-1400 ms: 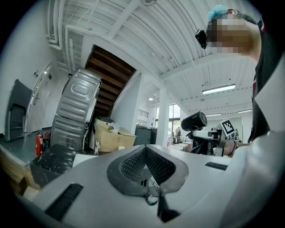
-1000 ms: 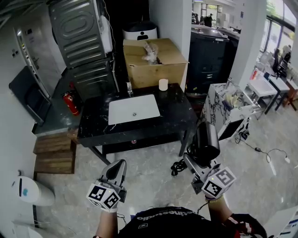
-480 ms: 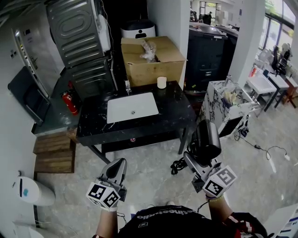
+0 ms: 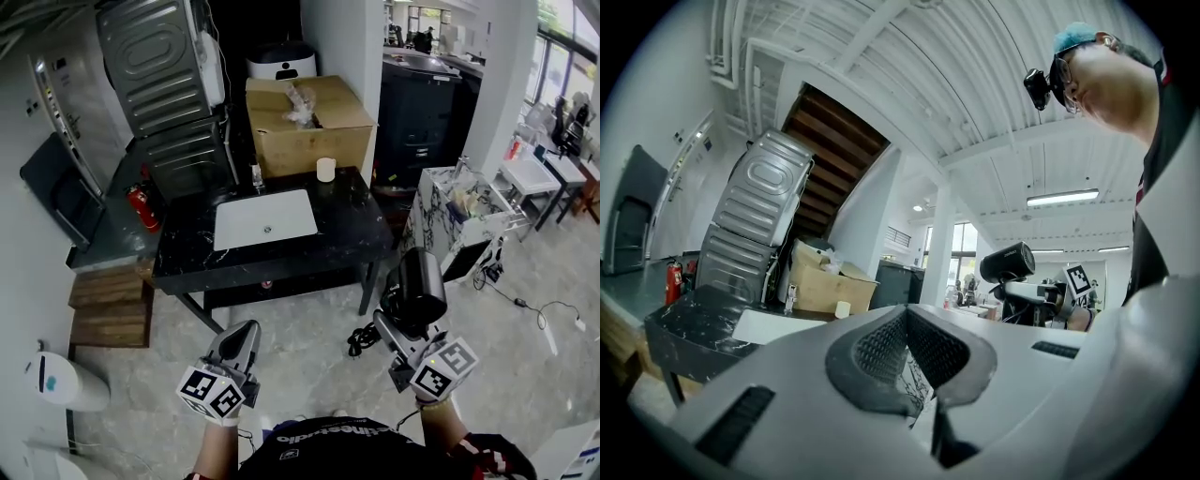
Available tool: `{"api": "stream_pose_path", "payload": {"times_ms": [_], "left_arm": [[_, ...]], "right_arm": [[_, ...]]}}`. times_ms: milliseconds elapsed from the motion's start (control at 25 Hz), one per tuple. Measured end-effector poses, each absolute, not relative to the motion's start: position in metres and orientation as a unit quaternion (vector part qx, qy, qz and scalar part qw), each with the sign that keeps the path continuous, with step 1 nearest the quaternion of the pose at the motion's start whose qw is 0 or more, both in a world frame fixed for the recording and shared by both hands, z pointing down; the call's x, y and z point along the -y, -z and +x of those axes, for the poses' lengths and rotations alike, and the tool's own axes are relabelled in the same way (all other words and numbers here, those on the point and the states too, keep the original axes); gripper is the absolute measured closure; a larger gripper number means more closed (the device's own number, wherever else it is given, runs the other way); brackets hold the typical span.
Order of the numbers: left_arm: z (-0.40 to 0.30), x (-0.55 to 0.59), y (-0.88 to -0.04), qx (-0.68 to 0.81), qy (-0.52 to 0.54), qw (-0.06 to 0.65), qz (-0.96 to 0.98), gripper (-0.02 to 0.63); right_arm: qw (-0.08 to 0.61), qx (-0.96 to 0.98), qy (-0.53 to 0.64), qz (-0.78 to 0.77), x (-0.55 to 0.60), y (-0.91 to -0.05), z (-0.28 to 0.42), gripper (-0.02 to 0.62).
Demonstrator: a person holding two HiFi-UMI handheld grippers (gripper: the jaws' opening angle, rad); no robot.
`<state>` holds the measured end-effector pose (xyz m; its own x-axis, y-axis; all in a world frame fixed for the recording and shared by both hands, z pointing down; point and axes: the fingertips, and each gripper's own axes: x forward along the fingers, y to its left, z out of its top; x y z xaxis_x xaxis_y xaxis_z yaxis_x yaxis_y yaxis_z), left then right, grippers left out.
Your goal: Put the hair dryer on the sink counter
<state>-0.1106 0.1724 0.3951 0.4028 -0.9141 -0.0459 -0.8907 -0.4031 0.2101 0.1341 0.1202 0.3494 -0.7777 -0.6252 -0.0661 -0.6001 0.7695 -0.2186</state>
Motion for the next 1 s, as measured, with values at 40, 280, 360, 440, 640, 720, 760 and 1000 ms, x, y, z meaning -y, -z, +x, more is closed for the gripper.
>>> {"api": "stream_pose_path", "payload": {"times_ms": [40,280,360,440,640,720,760,1000], "left_arm": [[-0.107,-0.171,-0.394,0.544,0.077,0.077,0.832,0.592],[-0.083,-0.158,-0.39,0.555,0.07,0.064,0.826,0.592],[-0.077,-0.154,-0.39,0.563,0.071,0.065,0.821,0.592],[-0.074,-0.15,-0.391,0.569,0.069,0.07,0.817,0.592],[-0.077,-0.13,-0.401,0.573,0.06,0.074,0.814,0.592],[-0.083,-0.114,-0.409,0.574,0.06,0.079,0.813,0.592],[-0.088,-0.104,-0.413,0.574,0.059,0.081,0.813,0.592],[-0.122,-0.025,-0.421,0.559,0.069,0.084,0.822,0.592]], "right_arm": [[0.07,-0.939,0.095,-0.324,-0.118,-0.35,0.138,0.393],[0.076,-0.942,0.094,-0.312,-0.105,-0.355,0.164,0.393],[0.076,-0.943,0.095,-0.309,-0.098,-0.358,0.172,0.393],[0.079,-0.942,0.1,-0.309,-0.091,-0.362,0.179,0.393],[0.082,-0.94,0.117,-0.309,-0.068,-0.376,0.179,0.393],[0.074,-0.941,0.12,-0.308,-0.054,-0.382,0.174,0.393],[0.069,-0.941,0.122,-0.308,-0.046,-0.385,0.17,0.393],[0.052,-0.939,0.121,-0.318,0.018,-0.389,0.137,0.393]]}}
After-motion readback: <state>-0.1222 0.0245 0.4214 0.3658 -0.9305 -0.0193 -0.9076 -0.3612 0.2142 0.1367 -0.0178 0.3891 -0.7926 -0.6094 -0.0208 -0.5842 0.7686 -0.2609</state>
